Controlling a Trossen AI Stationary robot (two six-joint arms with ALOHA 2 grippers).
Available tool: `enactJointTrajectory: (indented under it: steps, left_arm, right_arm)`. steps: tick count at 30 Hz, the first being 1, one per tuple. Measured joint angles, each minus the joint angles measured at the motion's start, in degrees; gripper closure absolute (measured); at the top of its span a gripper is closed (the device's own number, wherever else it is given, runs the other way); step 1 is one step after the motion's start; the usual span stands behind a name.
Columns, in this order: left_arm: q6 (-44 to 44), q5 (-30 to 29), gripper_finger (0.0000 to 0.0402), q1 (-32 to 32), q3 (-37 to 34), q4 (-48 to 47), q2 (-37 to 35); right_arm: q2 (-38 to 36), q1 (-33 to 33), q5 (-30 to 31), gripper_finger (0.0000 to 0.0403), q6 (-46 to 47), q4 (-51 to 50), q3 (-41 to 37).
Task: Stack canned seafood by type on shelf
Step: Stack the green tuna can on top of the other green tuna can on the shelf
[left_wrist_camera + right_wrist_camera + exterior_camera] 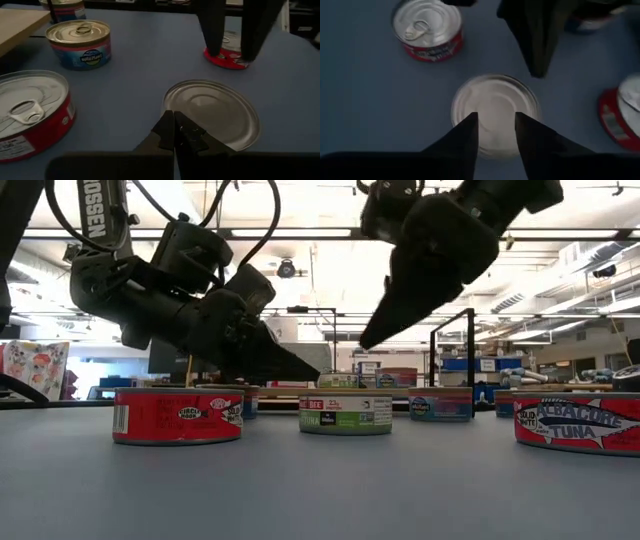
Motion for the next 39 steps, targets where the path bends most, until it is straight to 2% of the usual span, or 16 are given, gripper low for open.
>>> enactJointTrajectory:
  steps: [4, 11, 16, 23, 27, 32, 36, 39]
  left_arm:
    - [0.22, 3.3, 0.0399, 0.04, -0.06, 1.55, 0.0]
    - [1.2, 3.54, 0.0399, 0.54, -0.09, 1.57, 0.02]
    - [1.2, 3.5, 0.0399, 0.72, -0.09, 1.04, 0.02]
    - [1.08, 3.5, 0.0399, 0.7, -0.37, 1.17, 1.17]
    - [0.58, 3.56, 0.0399, 0.7, 0.15, 5.02, 4.16]
    - [-1.63, 3.74, 0.0399, 0.7, 3.0, 7.73, 9.46]
    - [-2.55, 3.59, 0.0399, 0.81, 4.99, 8.11, 11.66]
    - [-2.71, 3.57, 0.0399, 0.83, 5.09, 8.34, 11.91]
  right_arm:
    - [3.22, 0.0, -0.95, 0.0263, -1.98, 1.78, 0.4]
    - [8.37, 1.03, -2.83, 0.0267, -6.24, -2.02, 4.3]
    - [8.49, 1.99, -3.03, 0.0267, -8.96, -3.34, 5.25]
    - [6.4, 1.92, -2.22, 0.0268, -8.13, -4.34, 5.14]
    - [4.21, 2.6, -2.1, 0.0261, -6.66, -4.47, 5.16]
    - [5.45, 4.29, -3.59, 0.0258, -6.99, -5.35, 5.22]
    - [7.25, 5.03, -3.31, 0.0282, -7.23, -5.74, 5.14]
    - [7.52, 4.99, -4.02, 0.0326, -7.51, -5.73, 4.92]
